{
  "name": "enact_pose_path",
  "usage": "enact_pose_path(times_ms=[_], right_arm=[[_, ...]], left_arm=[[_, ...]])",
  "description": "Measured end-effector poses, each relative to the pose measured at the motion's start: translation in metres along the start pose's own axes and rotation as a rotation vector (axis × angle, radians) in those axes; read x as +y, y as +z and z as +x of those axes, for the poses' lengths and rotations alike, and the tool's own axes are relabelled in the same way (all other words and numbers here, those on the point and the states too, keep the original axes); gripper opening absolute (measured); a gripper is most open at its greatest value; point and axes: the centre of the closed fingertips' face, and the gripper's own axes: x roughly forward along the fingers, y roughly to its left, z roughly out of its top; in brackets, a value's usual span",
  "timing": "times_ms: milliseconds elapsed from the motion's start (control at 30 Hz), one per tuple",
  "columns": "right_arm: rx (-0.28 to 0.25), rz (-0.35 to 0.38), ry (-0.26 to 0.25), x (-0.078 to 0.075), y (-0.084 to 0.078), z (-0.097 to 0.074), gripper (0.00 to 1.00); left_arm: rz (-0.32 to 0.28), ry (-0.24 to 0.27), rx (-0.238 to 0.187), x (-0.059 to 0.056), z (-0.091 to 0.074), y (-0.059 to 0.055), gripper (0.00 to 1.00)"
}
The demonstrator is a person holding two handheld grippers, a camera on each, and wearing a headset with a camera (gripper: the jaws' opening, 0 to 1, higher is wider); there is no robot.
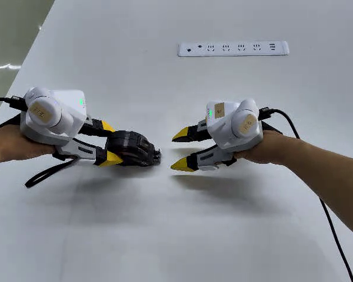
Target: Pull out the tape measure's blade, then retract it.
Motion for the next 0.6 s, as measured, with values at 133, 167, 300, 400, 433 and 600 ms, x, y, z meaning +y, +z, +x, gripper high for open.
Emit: enact_pose_path(times_ms=[133, 167, 300, 400, 433, 600], right_arm=[[0.010, -0.025, 0.018, -0.001, 0.000, 0.008, 0.27], [0.015, -0.030, 0.022, -0.001, 0.000, 0.010, 0.26], [0.024, -0.043, 0.031, -0.003, 0.000, 0.016, 0.24], [0.029, -0.050, 0.039, -0.003, 0.000, 0.021, 0.22], [0.030, -0.051, 0.041, -0.002, 0.000, 0.022, 0.22], [0.037, -0.056, 0.047, -0.002, 0.000, 0.029, 0.19]], left_arm=[[0.004, -0.008, -0.002, 0.000, 0.000, -0.001, 0.28], [0.005, -0.009, -0.003, -0.001, 0.001, -0.001, 0.28], [0.004, -0.012, -0.007, 0.000, 0.001, -0.002, 0.27], [0.003, -0.017, -0.007, 0.000, 0.001, -0.002, 0.27], [0.003, -0.017, -0.008, 0.000, 0.001, -0.002, 0.26], [0.008, -0.012, -0.006, 0.002, 0.001, -0.002, 0.25]])
